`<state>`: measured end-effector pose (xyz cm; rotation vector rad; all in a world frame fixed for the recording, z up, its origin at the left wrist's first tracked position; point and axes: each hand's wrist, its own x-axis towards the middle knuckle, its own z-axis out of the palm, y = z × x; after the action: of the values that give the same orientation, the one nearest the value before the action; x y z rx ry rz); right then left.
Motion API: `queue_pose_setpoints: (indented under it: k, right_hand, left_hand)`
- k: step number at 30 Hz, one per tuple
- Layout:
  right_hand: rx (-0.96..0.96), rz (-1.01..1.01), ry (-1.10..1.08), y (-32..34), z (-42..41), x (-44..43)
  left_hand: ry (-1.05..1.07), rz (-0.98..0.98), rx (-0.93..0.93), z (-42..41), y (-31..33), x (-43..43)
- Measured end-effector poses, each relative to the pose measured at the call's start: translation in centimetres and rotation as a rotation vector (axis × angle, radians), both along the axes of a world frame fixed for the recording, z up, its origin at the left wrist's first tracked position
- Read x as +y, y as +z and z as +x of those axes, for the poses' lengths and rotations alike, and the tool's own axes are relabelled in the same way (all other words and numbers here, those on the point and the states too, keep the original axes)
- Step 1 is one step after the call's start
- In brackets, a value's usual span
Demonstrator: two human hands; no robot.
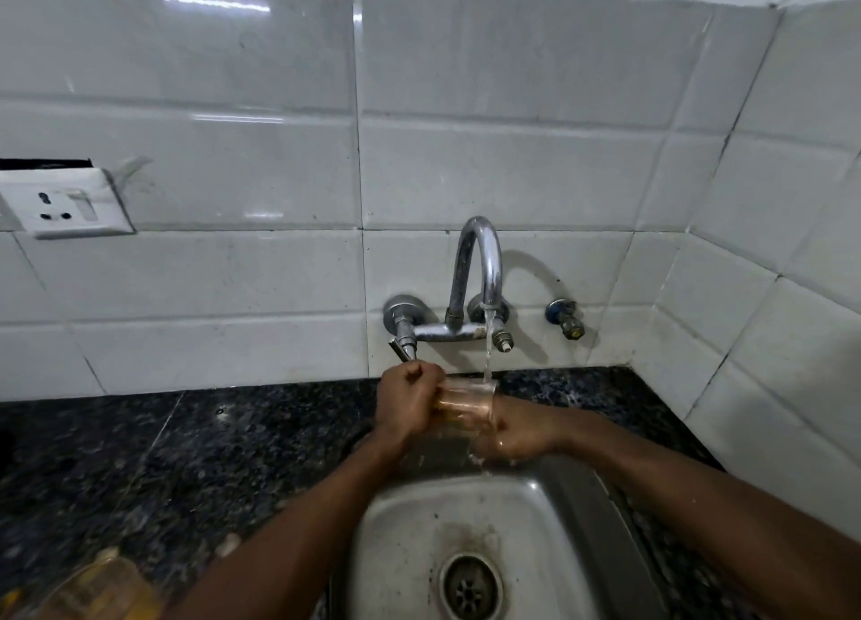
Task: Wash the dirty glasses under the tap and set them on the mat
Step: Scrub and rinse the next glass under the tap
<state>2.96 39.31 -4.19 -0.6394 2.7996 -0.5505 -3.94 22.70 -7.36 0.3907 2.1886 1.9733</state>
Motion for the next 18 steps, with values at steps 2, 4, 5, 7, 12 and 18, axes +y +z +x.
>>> queue_pose_setpoints:
  k: [2,4,5,7,12,18]
  right_hand:
    - [0.016,0.092,-0.050,-1.4,0.0,0.3]
    - [0.042,0.184,-0.078,-1.6,0.2,0.5]
    - [0.001,0.115,-0.086,-0.8,0.2,0.2]
    - [-0.030,-0.050,-0.069,0.2,0.1,-0.1]
    - [0.032,0.085,-0.067,-0.7,0.0,-0.4]
    - [-0.027,-0.171,-0.061,1.1,0.0,-1.2]
  left_hand:
    - [-0.011,-0.157,-0.212,-0.3,1.0,0.3]
    - [-0.080,-0.209,-0.280,-0.3,1.7,0.0]
    - [-0.095,-0.144,-0.197,-0.4,1.6,-0.1]
    - [-0.067,0.047,0.053,-0.1,1.2,-0.2]
    - [-0.054,-0.206,-0.073,-0.6,1.7,-0.1]
    - [-0.005,0.148,-0.001,0.5,1.1,-0.6]
